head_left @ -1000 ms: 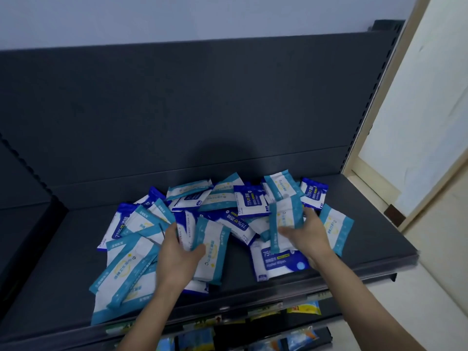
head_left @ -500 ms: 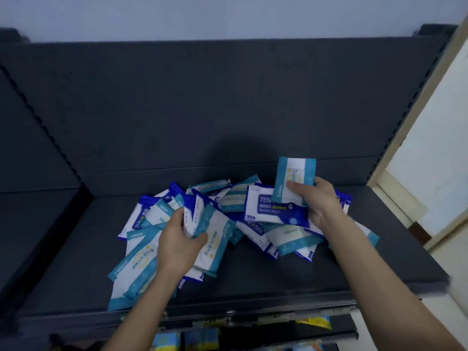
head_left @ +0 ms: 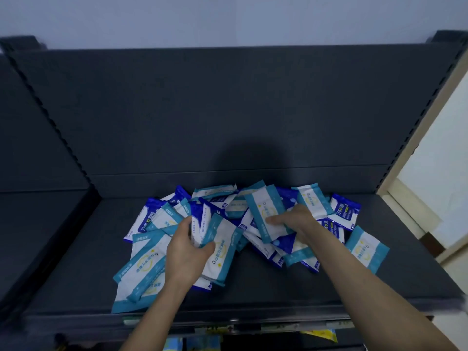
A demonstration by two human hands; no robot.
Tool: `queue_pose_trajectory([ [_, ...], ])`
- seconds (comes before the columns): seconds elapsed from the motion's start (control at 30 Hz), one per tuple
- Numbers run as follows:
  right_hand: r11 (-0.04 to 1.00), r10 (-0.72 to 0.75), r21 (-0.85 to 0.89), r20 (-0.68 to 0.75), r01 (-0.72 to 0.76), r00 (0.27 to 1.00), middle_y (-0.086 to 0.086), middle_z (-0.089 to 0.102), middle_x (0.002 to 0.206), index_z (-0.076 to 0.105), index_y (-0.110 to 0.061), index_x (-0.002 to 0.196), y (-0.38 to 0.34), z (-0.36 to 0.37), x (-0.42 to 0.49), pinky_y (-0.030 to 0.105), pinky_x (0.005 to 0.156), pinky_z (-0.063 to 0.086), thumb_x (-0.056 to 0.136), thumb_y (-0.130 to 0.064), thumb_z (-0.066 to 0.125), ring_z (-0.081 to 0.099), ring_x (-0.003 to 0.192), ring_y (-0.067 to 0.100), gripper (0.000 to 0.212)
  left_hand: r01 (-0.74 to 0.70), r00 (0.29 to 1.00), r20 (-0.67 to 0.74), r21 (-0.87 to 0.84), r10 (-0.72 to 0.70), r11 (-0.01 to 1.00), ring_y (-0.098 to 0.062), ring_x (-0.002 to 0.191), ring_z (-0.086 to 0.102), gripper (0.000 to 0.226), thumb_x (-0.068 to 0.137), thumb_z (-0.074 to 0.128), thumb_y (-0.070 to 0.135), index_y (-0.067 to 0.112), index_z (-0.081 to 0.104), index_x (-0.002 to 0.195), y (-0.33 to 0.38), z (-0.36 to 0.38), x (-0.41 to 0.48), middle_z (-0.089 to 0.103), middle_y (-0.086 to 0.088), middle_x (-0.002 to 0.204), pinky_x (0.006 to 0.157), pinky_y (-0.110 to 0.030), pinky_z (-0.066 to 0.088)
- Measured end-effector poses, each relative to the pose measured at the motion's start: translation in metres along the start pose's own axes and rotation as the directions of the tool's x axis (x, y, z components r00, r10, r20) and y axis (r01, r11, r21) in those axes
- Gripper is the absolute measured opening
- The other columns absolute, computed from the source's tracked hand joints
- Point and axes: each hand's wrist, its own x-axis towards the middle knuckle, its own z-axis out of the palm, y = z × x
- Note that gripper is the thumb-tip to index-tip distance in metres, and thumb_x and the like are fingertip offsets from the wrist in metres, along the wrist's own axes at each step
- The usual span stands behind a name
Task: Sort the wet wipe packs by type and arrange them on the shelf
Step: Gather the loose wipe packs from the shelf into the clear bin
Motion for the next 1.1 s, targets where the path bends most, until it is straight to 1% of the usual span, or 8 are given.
queue_pose_trajectory([
  [0.17, 0.984, -0.177, 0.010, 0.016, 0.177, 0.984, 0.009, 0.059, 0.104, 0.047, -0.006, 0.107, 0.008, 0.005, -0.015, 0.027, 0.058, 0.048, 0.068, -0.004, 0.083, 0.057, 0.081, 0.017, 0.053, -0.007, 1.000, -0.023, -0.005, 0.007, 1.000, -0.011, 0.104, 0.051, 0.078, 0.081, 0.075, 0.017, 0.020, 0.032, 0.146, 0.003, 0.000, -0.004, 0.052, 0.003, 0.120, 0.087, -0.023, 0.043],
  [0.27, 0.963, -0.269, 0.017, 0.007, 0.269, 0.963, 0.007, 0.056, 0.104, 0.044, -0.008, 0.110, 0.011, 0.008, -0.023, 0.024, 0.054, 0.046, 0.073, -0.005, 0.079, 0.057, 0.081, 0.016, 0.051, -0.021, 0.999, -0.045, -0.010, 0.020, 1.000, 0.004, 0.077, 0.055, 0.070, 0.081, 0.074, 0.012, 0.018, 0.039, 0.141, 0.009, 0.000, -0.011, 0.054, 0.016, 0.094, 0.066, -0.004, 0.041],
  [0.43, 0.833, -0.218, 0.513, -0.036, 0.205, 0.975, 0.009, 0.066, 0.104, 0.053, -0.010, 0.105, 0.013, 0.007, -0.035, 0.039, 0.072, 0.057, 0.075, -0.002, 0.076, 0.067, 0.086, 0.024, 0.039, -0.015, 0.994, -0.105, -0.116, 0.003, 0.993, 0.019, 0.070, 0.050, 0.059, 0.081, 0.074, 0.007, 0.022, 0.045, 0.130, 0.013, 0.000, -0.019, 0.045, 0.029, 0.089, 0.058, 0.001, 0.038],
  [0.53, 0.805, -0.268, 0.551, 0.007, 0.220, 0.964, 0.007, 0.069, 0.101, 0.055, -0.008, 0.106, 0.012, 0.012, -0.040, 0.035, 0.067, 0.059, 0.076, -0.002, 0.076, 0.070, 0.085, 0.022, 0.037, 0.010, 0.984, -0.175, -0.188, -0.043, 0.982, 0.001, 0.087, 0.064, 0.057, 0.077, 0.078, 0.011, 0.023, 0.048, 0.124, 0.010, -0.002, -0.022, 0.060, 0.015, 0.099, 0.077, -0.019, 0.054],
  [0.63, 0.804, -0.303, 0.556, 0.080, 0.210, 0.950, 0.007, 0.071, 0.102, 0.057, -0.010, 0.105, 0.011, 0.025, -0.047, 0.041, 0.076, 0.059, 0.074, -0.004, 0.078, 0.071, 0.088, 0.022, 0.037, 0.011, 0.974, -0.216, -0.222, -0.060, 0.975, -0.018, 0.103, 0.062, 0.066, 0.075, 0.080, 0.015, 0.024, 0.047, 0.132, 0.009, -0.008, -0.028, 0.056, 0.017, 0.104, 0.089, -0.039, 0.053],
  [0.87, 0.816, -0.363, 0.542, 0.208, 0.202, 0.909, 0.006, 0.071, 0.102, 0.057, -0.011, 0.106, 0.000, 0.066, -0.071, 0.043, 0.078, 0.058, 0.072, -0.003, 0.079, 0.071, 0.089, 0.024, 0.040, -0.004, 0.941, -0.322, -0.314, -0.102, 0.949, 0.001, 0.082, 0.067, 0.058, 0.076, 0.077, 0.007, 0.023, 0.053, 0.126, -0.011, -0.044, -0.050, 0.065, 0.005, 0.108, 0.067, -0.024, 0.058],
  [1.0, 0.829, -0.405, 0.511, 0.270, 0.226, 0.873, 0.008, 0.071, 0.101, 0.057, -0.009, 0.105, -0.010, 0.098, -0.093, 0.039, 0.073, 0.058, 0.074, 0.000, 0.076, 0.071, 0.086, 0.023, 0.038, -0.024, 0.909, -0.397, -0.351, -0.126, 0.936, -0.008, 0.094, 0.067, 0.052, 0.075, 0.077, 0.004, 0.024, 0.057, 0.118, -0.027, -0.075, -0.063, 0.068, 0.009, 0.107, 0.076, -0.038, 0.059],
  [1.1, 0.836, -0.435, 0.487, 0.309, 0.252, 0.846, 0.006, 0.071, 0.099, 0.057, -0.010, 0.103, -0.015, 0.126, -0.115, 0.033, 0.066, 0.058, 0.074, 0.000, 0.076, 0.071, 0.082, 0.019, 0.037, -0.046, 0.888, -0.440, -0.376, -0.134, 0.925, -0.008, 0.090, 0.068, 0.050, 0.075, 0.075, 0.002, 0.023, 0.058, 0.118, -0.039, -0.103, -0.073, 0.070, 0.011, 0.100, 0.074, -0.035, 0.059],
])
